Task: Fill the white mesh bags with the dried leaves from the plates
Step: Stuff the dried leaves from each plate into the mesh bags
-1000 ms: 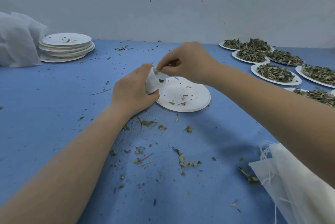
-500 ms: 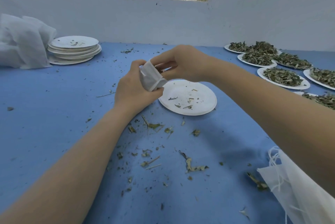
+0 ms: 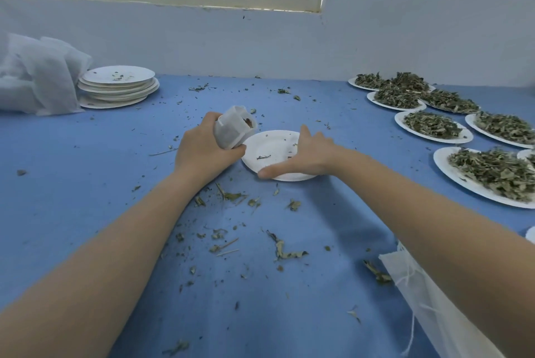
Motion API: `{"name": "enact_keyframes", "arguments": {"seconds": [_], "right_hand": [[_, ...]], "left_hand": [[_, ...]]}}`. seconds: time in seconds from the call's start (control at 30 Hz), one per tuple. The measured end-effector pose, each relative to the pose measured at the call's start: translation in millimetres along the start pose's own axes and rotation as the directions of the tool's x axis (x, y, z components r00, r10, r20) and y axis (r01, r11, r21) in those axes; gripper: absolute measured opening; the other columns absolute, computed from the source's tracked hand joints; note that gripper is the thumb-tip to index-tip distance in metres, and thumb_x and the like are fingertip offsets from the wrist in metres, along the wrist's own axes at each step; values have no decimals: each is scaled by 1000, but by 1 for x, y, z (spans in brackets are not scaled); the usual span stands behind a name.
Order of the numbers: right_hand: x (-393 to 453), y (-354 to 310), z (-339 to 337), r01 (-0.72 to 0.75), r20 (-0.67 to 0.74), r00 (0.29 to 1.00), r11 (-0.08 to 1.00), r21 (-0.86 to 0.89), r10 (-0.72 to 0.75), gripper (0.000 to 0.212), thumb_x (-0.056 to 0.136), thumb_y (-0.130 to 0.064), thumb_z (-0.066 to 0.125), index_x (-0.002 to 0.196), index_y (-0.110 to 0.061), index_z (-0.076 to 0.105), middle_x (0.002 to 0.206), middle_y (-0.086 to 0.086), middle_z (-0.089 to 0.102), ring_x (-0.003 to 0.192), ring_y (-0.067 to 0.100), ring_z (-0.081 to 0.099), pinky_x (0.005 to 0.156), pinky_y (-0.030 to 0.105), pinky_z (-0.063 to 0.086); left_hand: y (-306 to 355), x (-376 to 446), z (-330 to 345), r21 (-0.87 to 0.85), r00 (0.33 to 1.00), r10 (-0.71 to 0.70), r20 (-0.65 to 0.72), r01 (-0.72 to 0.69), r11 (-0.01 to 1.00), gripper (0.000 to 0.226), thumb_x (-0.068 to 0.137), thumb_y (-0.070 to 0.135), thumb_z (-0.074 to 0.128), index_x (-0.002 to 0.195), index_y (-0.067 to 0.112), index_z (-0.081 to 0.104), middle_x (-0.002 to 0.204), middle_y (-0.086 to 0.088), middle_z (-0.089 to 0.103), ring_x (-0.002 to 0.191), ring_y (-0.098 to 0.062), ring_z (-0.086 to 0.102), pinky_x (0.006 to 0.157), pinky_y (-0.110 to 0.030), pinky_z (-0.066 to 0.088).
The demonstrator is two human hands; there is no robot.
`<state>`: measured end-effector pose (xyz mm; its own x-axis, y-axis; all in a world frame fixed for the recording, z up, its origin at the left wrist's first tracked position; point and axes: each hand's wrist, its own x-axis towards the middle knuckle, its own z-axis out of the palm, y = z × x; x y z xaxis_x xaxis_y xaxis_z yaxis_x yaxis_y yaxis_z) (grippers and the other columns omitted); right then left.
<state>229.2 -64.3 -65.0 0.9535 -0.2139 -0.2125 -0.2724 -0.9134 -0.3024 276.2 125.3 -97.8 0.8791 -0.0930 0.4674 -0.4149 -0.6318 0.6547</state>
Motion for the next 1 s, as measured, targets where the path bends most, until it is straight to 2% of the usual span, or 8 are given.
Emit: {"name": "enact_keyframes", "arguments": {"seconds": [0.2, 0.3, 0.37, 0.47, 0.53, 0.6, 0.83, 1.0], "right_hand": [[2, -1, 7, -15, 28, 1000, 1000, 17, 14, 154, 32, -86, 66, 148, -23, -12, 155, 12, 9, 142, 33, 9, 109, 49, 19], [1, -5, 11, 13, -10, 1000, 1000, 25, -12, 152, 34, -84, 68, 148, -23, -11, 152, 13, 13, 139, 34, 11, 108, 48, 20], [1, -17, 10, 63, -79, 995, 995, 76, -57, 150, 34, -83, 69, 148, -24, -9, 150, 12, 17, 137, 34, 14, 107, 46, 21], [6, -49, 1, 166, -165, 976, 979, 118, -145, 149, 35, -83, 68, 149, -24, -8, 148, 12, 17, 136, 34, 14, 108, 45, 20], [12, -73, -6, 222, -192, 962, 967, 124, -196, 149, 35, -83, 68, 149, -24, -8, 149, 14, 15, 137, 35, 12, 109, 46, 18], [22, -96, -12, 262, -200, 951, 957, 126, -234, 148, 37, -83, 68, 149, -24, -7, 150, 16, 13, 137, 36, 11, 110, 48, 16], [75, -186, -16, 339, -190, 933, 926, 167, -307, 141, 41, -79, 72, 149, -23, 0, 141, 12, 23, 133, 31, 16, 108, 41, 21], [125, -253, -15, 365, -182, 924, 916, 166, -336, 139, 41, -79, 71, 148, -20, 6, 138, 12, 28, 131, 30, 21, 105, 39, 25]], "left_hand": [[5, -4, -14, -139, 983, -165, -86, 152, 979, 43, 69, 40, 72, 99, 27, 43, 82, 19, 47, 72, -2, 47, 53, -20, 35], [9, -5, -24, -247, 961, -254, -107, 222, 943, 48, 67, 41, 74, 100, 25, 43, 85, 19, 46, 74, 4, 45, 53, -19, 32], [10, -3, -33, -322, 959, -269, -93, 226, 919, 55, 66, 35, 77, 104, 24, 39, 92, 16, 47, 80, 1, 46, 58, -20, 35], [7, 4, -49, -394, 964, -262, -54, 220, 893, 59, 72, 13, 72, 113, 20, 30, 115, 1, 45, 102, -16, 47, 78, -32, 44], [1, 13, -60, -377, 957, -281, -75, 234, 896, 60, 74, 5, 66, 119, 12, 27, 124, -8, 39, 113, -23, 43, 89, -41, 45], [-8, 26, -74, -350, 944, -302, -131, 241, 905, 61, 75, 3, 63, 123, 8, 25, 126, -10, 36, 114, -23, 41, 91, -41, 45], [-60, 82, -125, -333, 903, -344, -258, 251, 909, 68, 79, 16, 69, 130, 13, 26, 107, 10, 43, 89, -5, 48, 64, -8, 36], [-113, 129, -150, -221, 851, -409, -329, 351, 910, 66, 81, 22, 68, 132, 9, 28, 112, 5, 40, 97, -14, 44, 77, -26, 38]]}}
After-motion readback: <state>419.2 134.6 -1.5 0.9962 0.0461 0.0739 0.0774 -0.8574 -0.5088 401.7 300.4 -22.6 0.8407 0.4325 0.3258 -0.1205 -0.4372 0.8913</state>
